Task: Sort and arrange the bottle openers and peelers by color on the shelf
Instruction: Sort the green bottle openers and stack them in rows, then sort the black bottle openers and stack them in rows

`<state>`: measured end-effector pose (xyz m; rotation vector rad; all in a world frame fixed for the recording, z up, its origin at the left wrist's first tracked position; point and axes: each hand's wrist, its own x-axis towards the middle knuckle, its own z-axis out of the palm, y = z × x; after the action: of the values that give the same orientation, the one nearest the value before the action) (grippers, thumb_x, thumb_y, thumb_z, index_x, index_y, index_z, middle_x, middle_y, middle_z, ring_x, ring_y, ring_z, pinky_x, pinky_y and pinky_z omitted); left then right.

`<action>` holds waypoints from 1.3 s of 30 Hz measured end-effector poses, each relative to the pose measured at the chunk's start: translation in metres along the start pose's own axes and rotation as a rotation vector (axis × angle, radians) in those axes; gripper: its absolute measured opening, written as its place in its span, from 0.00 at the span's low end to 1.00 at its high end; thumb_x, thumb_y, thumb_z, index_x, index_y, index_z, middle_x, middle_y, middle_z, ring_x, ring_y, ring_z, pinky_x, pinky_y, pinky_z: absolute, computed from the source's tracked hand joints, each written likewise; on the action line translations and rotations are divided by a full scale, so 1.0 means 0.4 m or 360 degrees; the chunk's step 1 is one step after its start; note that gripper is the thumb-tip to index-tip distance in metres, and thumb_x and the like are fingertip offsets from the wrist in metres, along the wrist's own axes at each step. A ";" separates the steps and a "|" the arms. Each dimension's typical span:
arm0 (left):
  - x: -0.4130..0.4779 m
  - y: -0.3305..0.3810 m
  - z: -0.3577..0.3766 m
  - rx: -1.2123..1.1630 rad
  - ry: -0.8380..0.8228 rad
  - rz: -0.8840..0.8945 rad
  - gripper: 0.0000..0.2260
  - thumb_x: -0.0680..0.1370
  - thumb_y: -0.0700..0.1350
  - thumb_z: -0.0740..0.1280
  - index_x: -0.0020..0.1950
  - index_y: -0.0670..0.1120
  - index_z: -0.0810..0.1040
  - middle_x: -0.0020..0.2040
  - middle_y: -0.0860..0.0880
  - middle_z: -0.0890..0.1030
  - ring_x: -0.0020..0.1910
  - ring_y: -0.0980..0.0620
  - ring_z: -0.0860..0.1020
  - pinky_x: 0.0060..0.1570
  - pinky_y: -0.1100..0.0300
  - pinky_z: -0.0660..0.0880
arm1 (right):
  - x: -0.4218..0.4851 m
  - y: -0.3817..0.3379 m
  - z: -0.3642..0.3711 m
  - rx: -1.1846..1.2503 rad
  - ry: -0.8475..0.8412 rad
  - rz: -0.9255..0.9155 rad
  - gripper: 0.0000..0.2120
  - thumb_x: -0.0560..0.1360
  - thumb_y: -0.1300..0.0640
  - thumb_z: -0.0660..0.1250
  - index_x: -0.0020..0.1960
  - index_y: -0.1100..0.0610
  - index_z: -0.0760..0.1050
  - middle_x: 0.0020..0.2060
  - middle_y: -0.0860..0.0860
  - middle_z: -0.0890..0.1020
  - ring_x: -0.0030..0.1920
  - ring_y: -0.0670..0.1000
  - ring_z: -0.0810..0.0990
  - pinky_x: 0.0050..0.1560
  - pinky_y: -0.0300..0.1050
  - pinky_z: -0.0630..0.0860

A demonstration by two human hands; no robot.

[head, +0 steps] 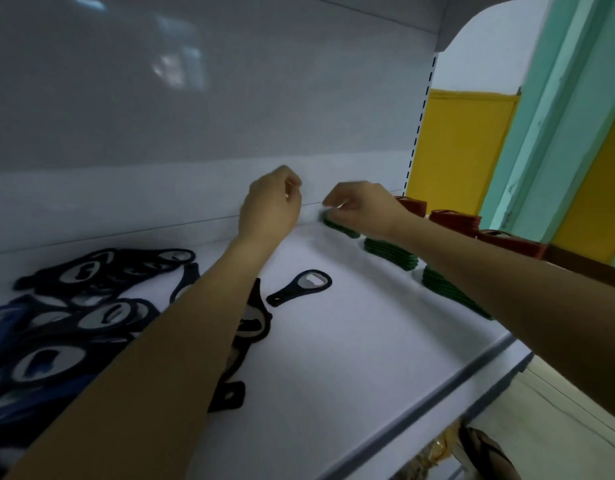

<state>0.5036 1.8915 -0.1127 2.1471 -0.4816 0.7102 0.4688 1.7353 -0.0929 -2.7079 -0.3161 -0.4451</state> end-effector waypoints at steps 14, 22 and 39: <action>-0.094 -0.078 -0.271 0.0276 -0.1312 -0.0075 0.13 0.76 0.36 0.65 0.60 0.46 0.76 0.61 0.48 0.77 0.54 0.55 0.75 0.55 0.64 0.70 | -0.113 -0.181 0.113 0.0090 -0.0759 -0.0207 0.18 0.73 0.57 0.68 0.63 0.55 0.73 0.59 0.52 0.78 0.59 0.51 0.75 0.62 0.43 0.69; -0.165 -0.091 -0.301 0.0447 -0.1608 0.0069 0.15 0.77 0.50 0.66 0.63 0.51 0.76 0.47 0.59 0.76 0.51 0.54 0.76 0.53 0.62 0.70 | -0.103 -0.204 0.111 0.0043 -0.0695 -0.0107 0.12 0.72 0.57 0.70 0.55 0.57 0.79 0.35 0.45 0.75 0.37 0.46 0.73 0.35 0.28 0.66; -0.203 -0.167 -0.375 -0.1814 -0.0084 -0.1365 0.15 0.82 0.48 0.55 0.51 0.37 0.75 0.39 0.41 0.82 0.36 0.48 0.81 0.39 0.54 0.79 | -0.042 -0.384 0.251 0.1045 0.0122 -0.0572 0.07 0.70 0.66 0.71 0.43 0.58 0.75 0.41 0.50 0.80 0.42 0.44 0.79 0.46 0.35 0.76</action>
<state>0.4291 2.0585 -0.1251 1.0800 0.0701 -0.1392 0.4373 1.9115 -0.1367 -1.9917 -0.7808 -0.4439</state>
